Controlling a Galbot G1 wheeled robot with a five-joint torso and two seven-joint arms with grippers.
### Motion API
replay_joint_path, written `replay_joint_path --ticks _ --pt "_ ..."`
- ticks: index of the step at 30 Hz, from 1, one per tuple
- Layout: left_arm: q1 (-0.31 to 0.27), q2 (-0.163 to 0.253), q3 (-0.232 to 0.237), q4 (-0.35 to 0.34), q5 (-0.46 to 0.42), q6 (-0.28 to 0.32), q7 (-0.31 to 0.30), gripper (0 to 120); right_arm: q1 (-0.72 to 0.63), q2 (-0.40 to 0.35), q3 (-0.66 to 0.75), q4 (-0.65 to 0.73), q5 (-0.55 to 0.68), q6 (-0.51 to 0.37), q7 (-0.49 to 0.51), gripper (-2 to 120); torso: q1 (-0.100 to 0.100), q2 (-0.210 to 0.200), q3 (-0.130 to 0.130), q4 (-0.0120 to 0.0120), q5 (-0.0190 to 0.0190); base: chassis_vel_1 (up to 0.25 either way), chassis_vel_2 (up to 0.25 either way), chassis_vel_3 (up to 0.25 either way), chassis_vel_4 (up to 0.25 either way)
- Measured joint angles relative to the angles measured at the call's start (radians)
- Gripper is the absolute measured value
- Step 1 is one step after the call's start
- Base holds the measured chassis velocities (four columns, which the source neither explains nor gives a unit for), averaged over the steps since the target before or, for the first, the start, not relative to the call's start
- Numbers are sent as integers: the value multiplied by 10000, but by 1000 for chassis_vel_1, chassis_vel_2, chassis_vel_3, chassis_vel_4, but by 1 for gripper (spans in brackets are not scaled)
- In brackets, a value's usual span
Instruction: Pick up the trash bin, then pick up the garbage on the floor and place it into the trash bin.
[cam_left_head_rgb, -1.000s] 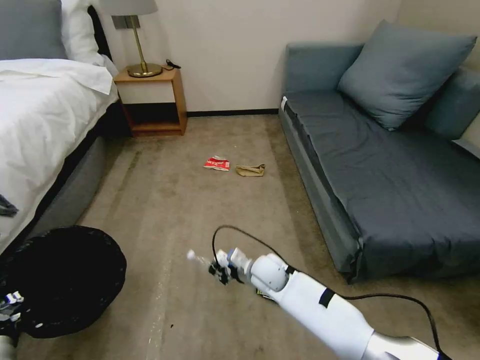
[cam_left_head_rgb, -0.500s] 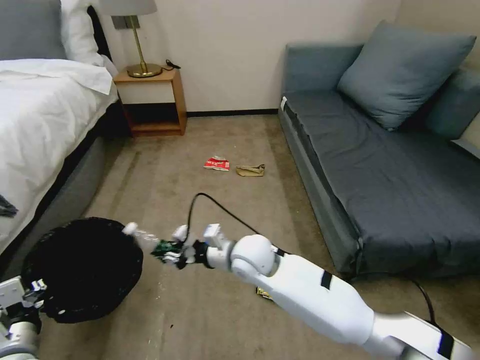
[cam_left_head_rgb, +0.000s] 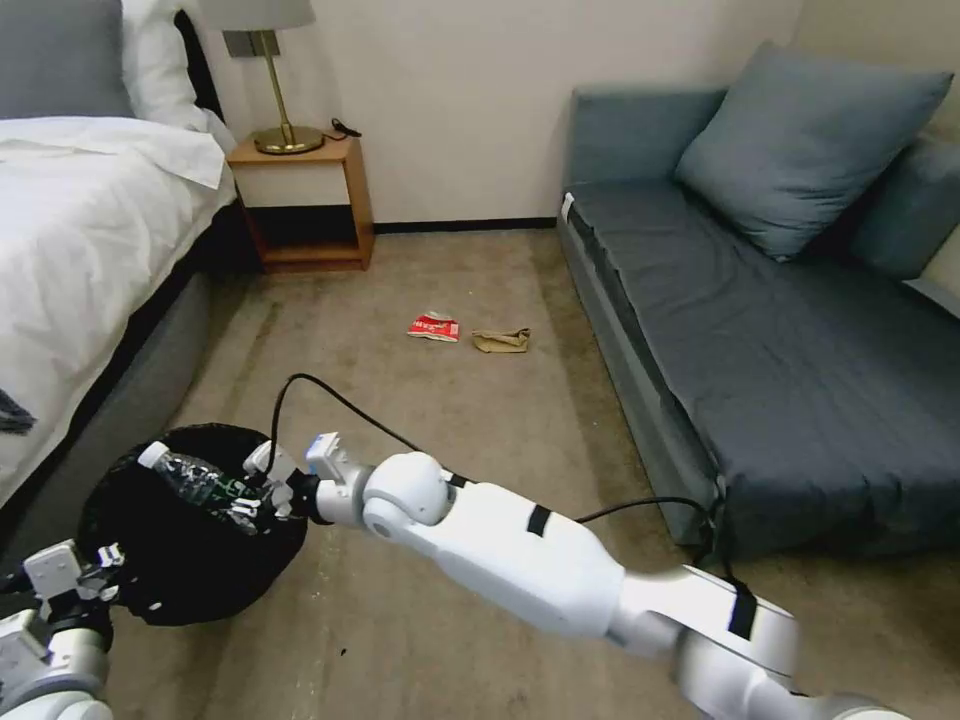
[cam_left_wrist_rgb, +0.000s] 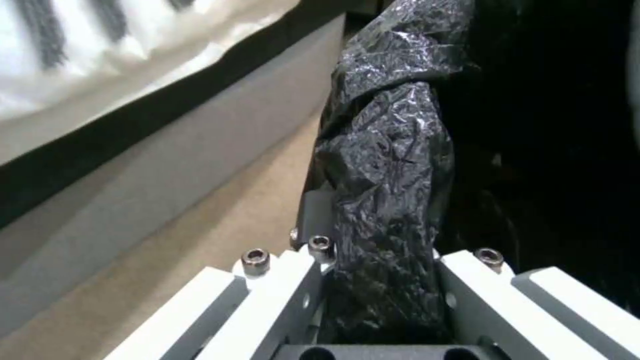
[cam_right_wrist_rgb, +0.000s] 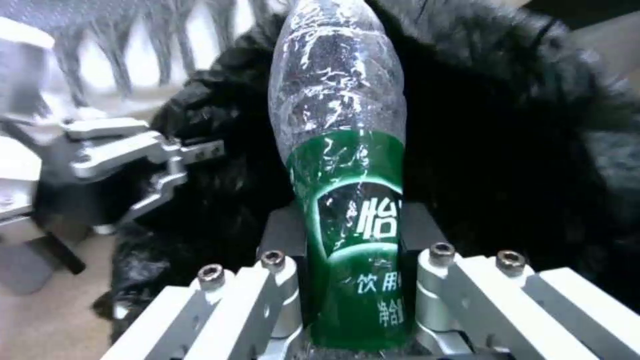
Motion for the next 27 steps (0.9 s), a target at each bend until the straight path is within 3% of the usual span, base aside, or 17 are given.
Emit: replay_joint_path --ticks 6,11,19,22,27 --pt "-6 -47 -20 -5 -8 -79 82 4 -133 47 -131 -191 -303 10 222 22 1 0 0 -5 0 0 0 0 0" --pt "-12 75 -123 15 -49 -96 85 4 -375 28 -189 7 -461 9 310 45 0 0 0 -3 1 0 0 0 0" --pt "-52 153 -135 92 -58 -99 46 4 -424 -94 -184 162 -609 105 355 67 0 0 0 -4 1 0 0 0 0" --pt "-60 206 -147 170 -63 -126 23 4 -437 -336 -110 435 -648 137 363 86 0 1 0 -3 3 0 0 0 0" --pt "-51 221 -176 187 -67 -148 12 4 -476 -633 -28 802 -658 164 368 97 0 1 0 -2 3 0 0 0 0"
